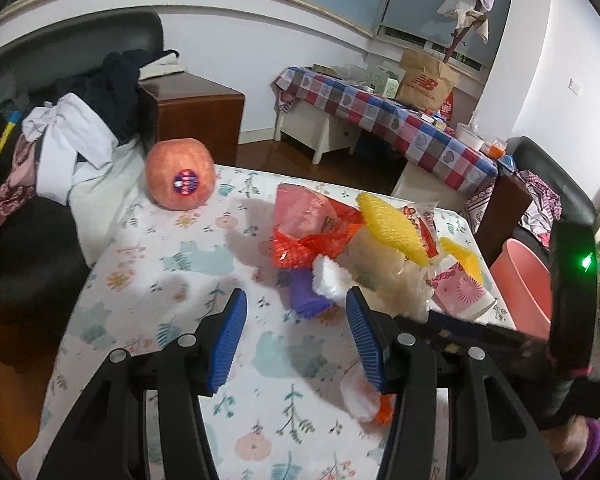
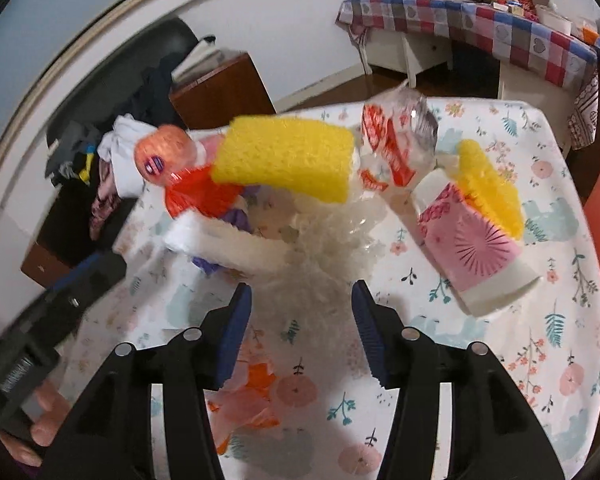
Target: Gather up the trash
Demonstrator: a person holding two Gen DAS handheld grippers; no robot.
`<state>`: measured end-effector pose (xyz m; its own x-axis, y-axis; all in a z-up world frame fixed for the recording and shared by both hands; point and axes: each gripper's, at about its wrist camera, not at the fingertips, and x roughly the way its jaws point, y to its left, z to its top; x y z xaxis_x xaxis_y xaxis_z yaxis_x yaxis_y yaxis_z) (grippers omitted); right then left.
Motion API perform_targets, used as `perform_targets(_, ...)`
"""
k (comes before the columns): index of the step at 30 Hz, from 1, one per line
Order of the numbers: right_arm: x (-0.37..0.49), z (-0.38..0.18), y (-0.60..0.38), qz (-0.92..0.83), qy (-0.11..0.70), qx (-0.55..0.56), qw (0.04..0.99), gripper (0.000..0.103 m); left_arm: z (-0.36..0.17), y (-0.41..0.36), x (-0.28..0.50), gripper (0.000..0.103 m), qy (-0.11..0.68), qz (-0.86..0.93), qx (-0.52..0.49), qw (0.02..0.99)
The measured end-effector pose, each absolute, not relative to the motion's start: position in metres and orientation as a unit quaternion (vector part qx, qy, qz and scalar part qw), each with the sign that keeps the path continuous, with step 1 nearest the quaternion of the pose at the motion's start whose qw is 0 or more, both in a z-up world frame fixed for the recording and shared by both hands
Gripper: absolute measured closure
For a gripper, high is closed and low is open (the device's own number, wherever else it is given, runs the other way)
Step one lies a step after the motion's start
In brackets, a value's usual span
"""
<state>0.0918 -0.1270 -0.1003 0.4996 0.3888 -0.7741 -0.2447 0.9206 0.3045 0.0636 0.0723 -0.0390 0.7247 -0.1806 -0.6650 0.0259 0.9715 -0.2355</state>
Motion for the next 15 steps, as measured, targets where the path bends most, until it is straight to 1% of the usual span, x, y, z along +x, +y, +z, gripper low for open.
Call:
perform_targets(1, 0.091, -0.101, -0.127, 0.185, 0.464, 0.076, 0.863, 0.051, -0.040, 0.072, 0.066, 0.053, 0.369, -0.059, -0.107, 0.921)
perform_targets(2, 0.090, -0.102, -0.127, 0.187, 0.463, 0.074, 0.863, 0.056, -0.043, 0.069, 0.072, 0.054, 0.374, -0.061, -0.108, 0.919)
perform_targets(4, 0.089, -0.102, -0.129, 0.190, 0.461, 0.068, 0.864, 0.060, -0.047, 0.066, 0.079, 0.057, 0.381, -0.065, -0.109, 0.916)
perform_targets(9, 0.084, -0.100, -0.140, 0.189, 0.456, 0.069, 0.867, 0.065, -0.056, 0.059, 0.096, 0.064, 0.398, -0.071, -0.117, 0.907)
perform_targets(11, 0.084, -0.100, -0.145, 0.187, 0.456, 0.072, 0.867, 0.065, -0.059, 0.056, 0.099, 0.073, 0.402, -0.072, -0.117, 0.905)
perform_targets(12, 0.083, -0.100, -0.148, 0.186, 0.456, 0.074, 0.867, 0.065, -0.059, 0.055, 0.100, 0.083, 0.403, -0.072, -0.117, 0.905)
perform_targets(13, 0.082, -0.100, -0.149, 0.186, 0.455, 0.075, 0.867, 0.066, -0.060, 0.054, 0.100, 0.086, 0.405, -0.073, -0.116, 0.904)
perform_targets(15, 0.080, -0.099, -0.153, 0.186, 0.454, 0.076, 0.868, 0.066, -0.059, 0.051, 0.096, 0.087, 0.401, -0.071, -0.111, 0.906)
